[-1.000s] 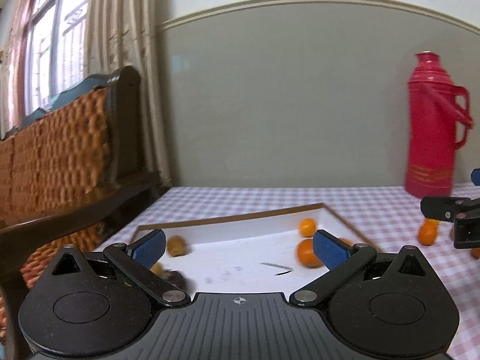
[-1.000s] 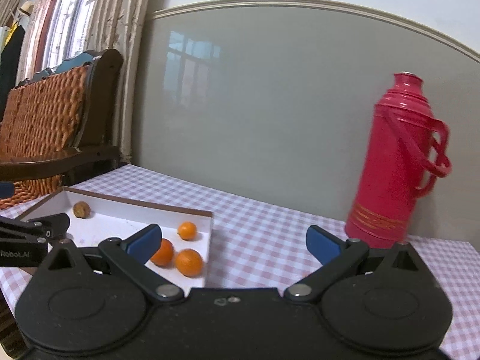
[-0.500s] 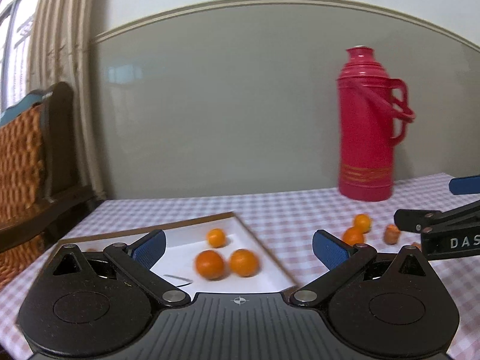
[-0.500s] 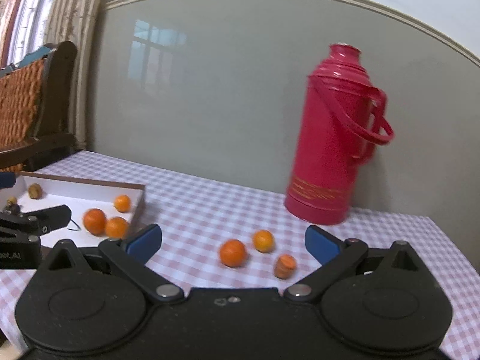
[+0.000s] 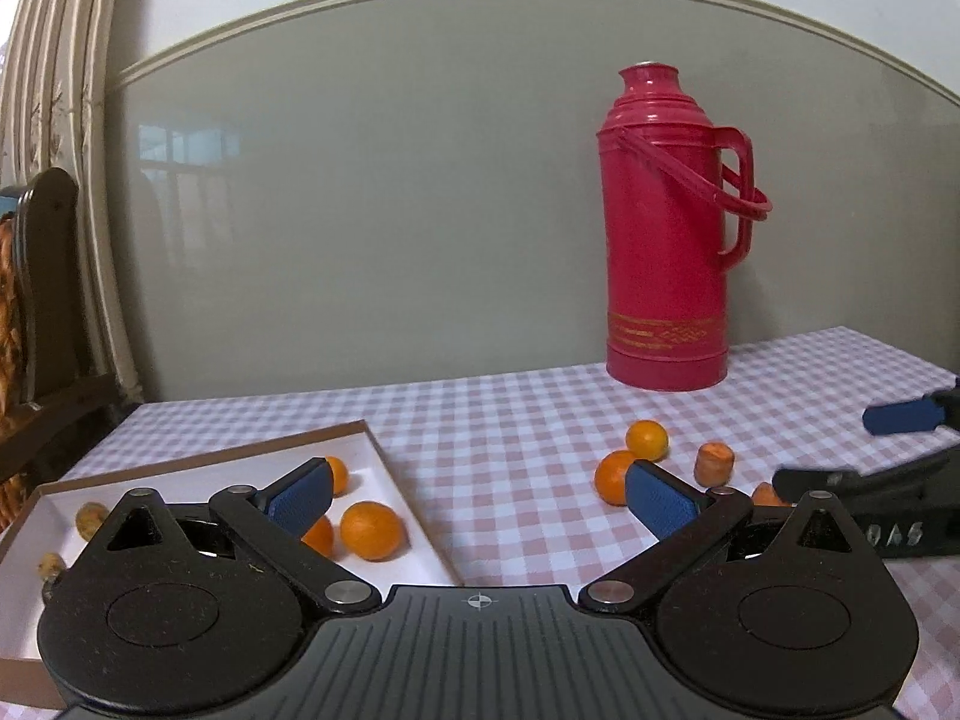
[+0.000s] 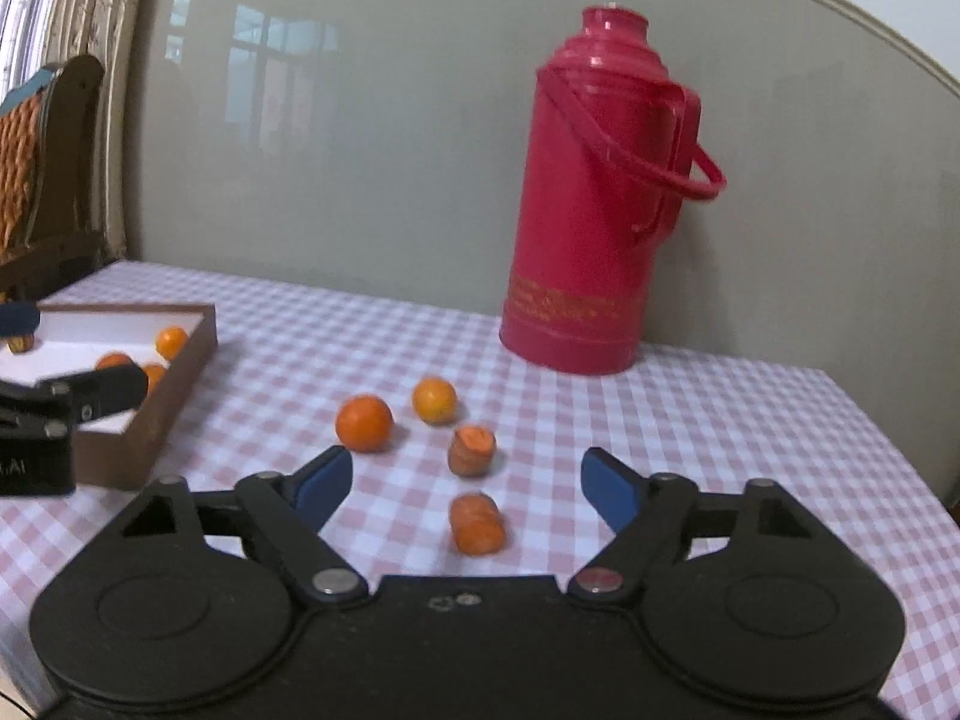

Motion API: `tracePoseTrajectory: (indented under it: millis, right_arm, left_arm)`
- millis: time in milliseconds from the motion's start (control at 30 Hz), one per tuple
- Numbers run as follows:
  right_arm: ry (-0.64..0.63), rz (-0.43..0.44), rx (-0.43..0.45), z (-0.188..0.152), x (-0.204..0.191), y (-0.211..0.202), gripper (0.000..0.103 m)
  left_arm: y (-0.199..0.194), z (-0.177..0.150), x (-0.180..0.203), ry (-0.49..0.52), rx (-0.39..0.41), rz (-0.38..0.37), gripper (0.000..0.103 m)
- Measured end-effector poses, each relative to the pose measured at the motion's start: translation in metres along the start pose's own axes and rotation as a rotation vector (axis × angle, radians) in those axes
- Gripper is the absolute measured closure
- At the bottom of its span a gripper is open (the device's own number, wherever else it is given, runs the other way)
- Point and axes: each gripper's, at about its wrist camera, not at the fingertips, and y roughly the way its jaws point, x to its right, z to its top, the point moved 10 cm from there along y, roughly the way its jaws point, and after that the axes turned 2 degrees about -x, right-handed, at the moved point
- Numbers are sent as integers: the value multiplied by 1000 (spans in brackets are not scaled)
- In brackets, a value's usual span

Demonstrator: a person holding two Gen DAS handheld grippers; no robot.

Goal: Organize fruits
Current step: 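Withdraw both grippers from the box toward the remaining fruits, then close the left gripper on a mandarin while the right gripper grasps an orange cut piece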

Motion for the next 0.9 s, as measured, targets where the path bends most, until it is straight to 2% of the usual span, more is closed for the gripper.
tracePoseTrajectory:
  millis: [300, 367, 433, 467, 767, 867, 900]
  right_arm:
    - [-25, -8, -111, -21, 11, 43, 37]
    - [-34, 4, -128, -23, 10, 50, 44]
    - [-48, 6, -148, -27, 10, 55, 59]
    - [-49, 9, -155, -29, 11, 57, 61]
    - [-11, -3, -174, -30, 41, 76, 69]
    - [6, 5, -180, -29, 48, 78, 74]
    - [10, 5, -180, -28, 50, 79, 76]
  left_arm:
    - [31, -6, 22, 10, -51, -45, 0]
    - [36, -7, 30, 9, -50, -63, 0]
    - [44, -9, 40, 23, -68, -79, 0]
    - [47, -10, 45, 22, -72, -89, 0]
    - [94, -21, 83, 53, -171, -119, 1]
    - [113, -18, 90, 57, -205, -125, 22]
    - [120, -18, 92, 55, -219, -127, 23]
